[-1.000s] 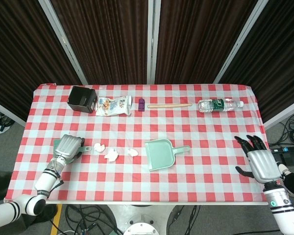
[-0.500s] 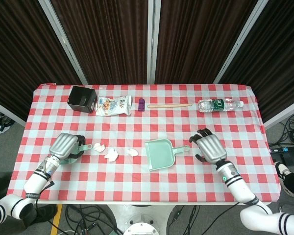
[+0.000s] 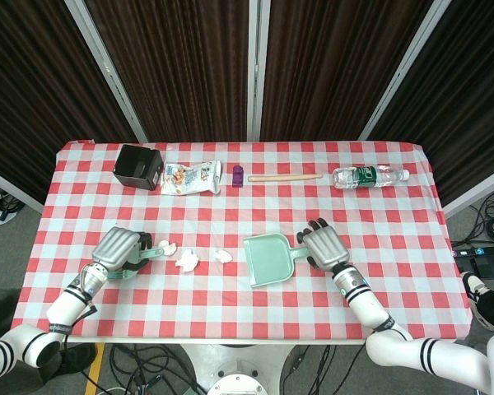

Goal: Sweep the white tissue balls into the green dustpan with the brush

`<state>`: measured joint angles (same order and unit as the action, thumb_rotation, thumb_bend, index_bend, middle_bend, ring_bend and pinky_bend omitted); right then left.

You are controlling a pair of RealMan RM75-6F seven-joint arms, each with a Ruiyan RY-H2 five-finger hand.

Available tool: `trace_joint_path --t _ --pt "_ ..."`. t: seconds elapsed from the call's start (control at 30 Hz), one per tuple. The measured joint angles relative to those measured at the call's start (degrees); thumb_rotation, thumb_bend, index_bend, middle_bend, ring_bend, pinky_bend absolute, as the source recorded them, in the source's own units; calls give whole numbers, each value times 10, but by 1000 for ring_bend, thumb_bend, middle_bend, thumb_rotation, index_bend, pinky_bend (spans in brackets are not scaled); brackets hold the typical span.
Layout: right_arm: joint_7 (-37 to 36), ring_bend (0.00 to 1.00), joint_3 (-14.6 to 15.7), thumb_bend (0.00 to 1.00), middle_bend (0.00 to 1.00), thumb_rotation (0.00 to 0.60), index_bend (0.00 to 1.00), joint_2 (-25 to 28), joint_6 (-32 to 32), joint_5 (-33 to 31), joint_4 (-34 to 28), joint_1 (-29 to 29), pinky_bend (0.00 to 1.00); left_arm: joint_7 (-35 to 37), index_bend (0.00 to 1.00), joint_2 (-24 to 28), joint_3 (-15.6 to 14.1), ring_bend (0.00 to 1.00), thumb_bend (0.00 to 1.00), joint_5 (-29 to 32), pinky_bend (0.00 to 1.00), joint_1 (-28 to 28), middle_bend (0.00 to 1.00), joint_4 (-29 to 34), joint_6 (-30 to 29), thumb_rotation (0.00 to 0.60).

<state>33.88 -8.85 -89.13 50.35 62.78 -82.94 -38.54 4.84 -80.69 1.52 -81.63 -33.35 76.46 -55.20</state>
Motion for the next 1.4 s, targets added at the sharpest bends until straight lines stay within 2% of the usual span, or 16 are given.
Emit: trace_joint_path --t 0.43,0.67,1.03,1.2,1.4 --pt "34 179 14 261 414 600 403 -17 0 -38 12 -26 174 19 594 -4 -1 800 466 -3 914 -3 574 -9 7 600" --pt "26 179 19 258 411 600 405 -10 11 -38 2 -26 174 27 592 -4 -2 799 467 -5 915 -5 573 -13 12 600" --pt "42 183 28 261 411 600 420 -24 8 -49 21 -42 174 23 591 -6 -4 800 467 -3 915 -4 572 -10 11 600" --pt "41 235 29 291 443 600 491 -31 12 -50 28 -46 177 30 591 -7 -1 800 466 -2 914 -6 572 -13 13 600" --pt "42 330 22 352 557 600 628 -25 14 -56 16 -53 195 45 591 -6 5 800 467 2 914 -8 573 -18 15 600"
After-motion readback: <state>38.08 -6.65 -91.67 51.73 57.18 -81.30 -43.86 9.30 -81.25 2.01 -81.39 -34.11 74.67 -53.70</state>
